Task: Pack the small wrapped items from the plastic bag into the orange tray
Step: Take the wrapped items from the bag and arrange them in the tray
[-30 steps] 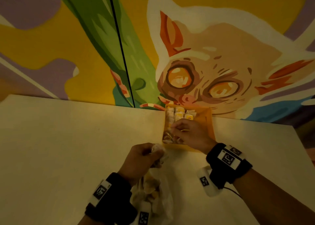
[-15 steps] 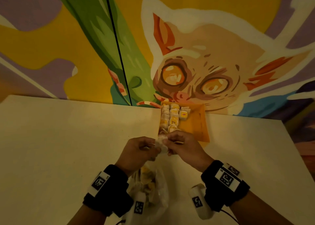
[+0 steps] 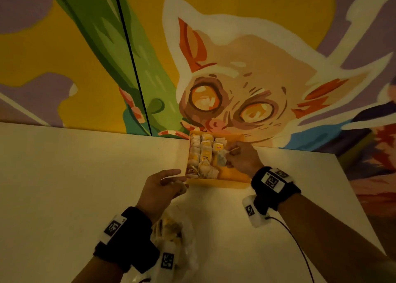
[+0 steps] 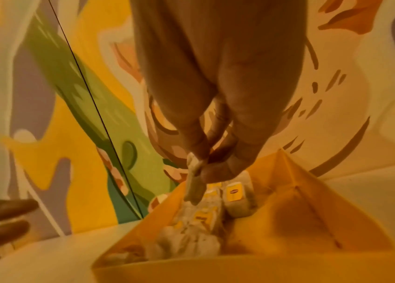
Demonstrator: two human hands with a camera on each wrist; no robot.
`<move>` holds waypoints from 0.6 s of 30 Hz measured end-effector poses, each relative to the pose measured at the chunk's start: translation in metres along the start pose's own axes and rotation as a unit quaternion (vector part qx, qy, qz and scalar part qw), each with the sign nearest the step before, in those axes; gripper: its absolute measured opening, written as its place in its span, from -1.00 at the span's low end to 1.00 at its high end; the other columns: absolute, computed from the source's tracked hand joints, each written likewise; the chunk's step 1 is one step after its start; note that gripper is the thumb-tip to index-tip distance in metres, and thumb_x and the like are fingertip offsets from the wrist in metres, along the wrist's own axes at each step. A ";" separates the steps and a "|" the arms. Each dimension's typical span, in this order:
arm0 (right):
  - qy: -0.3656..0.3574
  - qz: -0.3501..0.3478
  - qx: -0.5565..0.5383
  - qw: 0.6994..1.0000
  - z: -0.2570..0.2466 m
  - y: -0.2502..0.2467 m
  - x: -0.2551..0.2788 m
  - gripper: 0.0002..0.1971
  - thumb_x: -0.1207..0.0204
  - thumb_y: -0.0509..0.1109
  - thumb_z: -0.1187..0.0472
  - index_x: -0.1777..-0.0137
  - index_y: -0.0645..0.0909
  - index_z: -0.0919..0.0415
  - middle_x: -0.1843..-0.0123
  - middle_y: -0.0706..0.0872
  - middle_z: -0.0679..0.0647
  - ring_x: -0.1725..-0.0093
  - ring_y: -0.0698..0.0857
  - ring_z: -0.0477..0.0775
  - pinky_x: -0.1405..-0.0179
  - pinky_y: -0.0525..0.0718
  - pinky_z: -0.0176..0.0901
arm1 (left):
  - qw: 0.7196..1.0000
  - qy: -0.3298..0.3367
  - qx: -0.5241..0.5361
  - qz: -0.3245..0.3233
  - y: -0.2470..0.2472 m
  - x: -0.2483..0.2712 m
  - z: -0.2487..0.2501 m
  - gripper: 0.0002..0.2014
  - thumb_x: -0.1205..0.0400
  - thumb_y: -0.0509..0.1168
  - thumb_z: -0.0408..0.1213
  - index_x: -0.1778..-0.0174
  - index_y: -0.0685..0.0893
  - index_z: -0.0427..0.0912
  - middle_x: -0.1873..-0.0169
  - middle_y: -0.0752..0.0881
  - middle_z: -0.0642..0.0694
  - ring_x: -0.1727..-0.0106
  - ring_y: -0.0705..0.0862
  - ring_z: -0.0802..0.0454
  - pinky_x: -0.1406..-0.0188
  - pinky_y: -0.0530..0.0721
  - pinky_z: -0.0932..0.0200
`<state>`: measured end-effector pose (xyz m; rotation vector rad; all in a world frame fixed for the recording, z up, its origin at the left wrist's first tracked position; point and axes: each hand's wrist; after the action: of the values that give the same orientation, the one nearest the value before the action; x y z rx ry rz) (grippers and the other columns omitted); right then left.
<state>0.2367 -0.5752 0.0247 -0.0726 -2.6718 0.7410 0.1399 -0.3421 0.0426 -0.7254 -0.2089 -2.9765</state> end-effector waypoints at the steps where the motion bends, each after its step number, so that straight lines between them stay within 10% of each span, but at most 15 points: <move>1: 0.008 -0.005 0.028 1.000 0.000 -0.001 -0.010 -0.91 -0.53 0.44 0.33 0.00 0.64 0.23 0.23 0.76 0.13 0.31 0.78 0.12 0.15 0.82 0.05 | 1.000 0.001 0.015 0.007 0.001 -0.003 0.000 -0.64 -0.52 0.36 -0.66 -0.22 0.65 -0.34 0.10 0.81 -0.29 -0.01 0.79 -0.27 0.12 0.81 0.15; 6: 0.050 -0.063 0.145 0.986 -0.002 0.008 -0.046 -0.82 -0.46 0.46 0.42 0.06 0.63 0.13 -0.19 0.74 0.22 -0.04 0.78 0.22 0.18 0.82 0.00 | 1.000 0.009 0.009 0.013 0.001 -0.017 -0.002 -0.61 -0.55 0.40 -0.54 -0.29 0.60 -0.29 0.17 0.85 -0.21 0.01 0.82 -0.17 0.05 0.80 0.12; 9: 0.047 -0.105 0.246 0.962 -0.001 0.017 -0.062 -0.70 -0.42 0.55 0.36 -0.15 0.69 0.22 -0.36 0.66 0.19 -0.30 0.68 0.20 -0.16 0.74 0.06 | 1.000 0.012 0.010 0.008 0.000 -0.020 -0.001 -0.62 -0.54 0.40 -0.55 -0.27 0.61 -0.26 0.19 0.86 -0.19 0.04 0.83 -0.12 0.05 0.80 0.13; 18: 0.044 -0.047 0.249 0.966 0.004 0.022 -0.092 -0.69 -0.44 0.43 0.27 -0.18 0.72 0.32 -0.21 0.73 0.28 -0.28 0.67 0.26 -0.37 0.58 0.10 | 1.000 0.011 0.005 -0.019 0.000 -0.020 -0.004 -0.67 -0.56 0.40 -0.52 -0.22 0.64 -0.18 0.11 0.85 -0.21 0.03 0.83 -0.10 0.12 0.80 0.20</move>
<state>0.3204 -0.5720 -0.0203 0.1461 -2.3105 1.3153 0.1555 -0.3418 0.0297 -0.6940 -0.2379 -3.0159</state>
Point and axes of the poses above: each hand's wrist, its own x-axis away from the middle knuckle, its own y-axis out of the palm, z = x × y
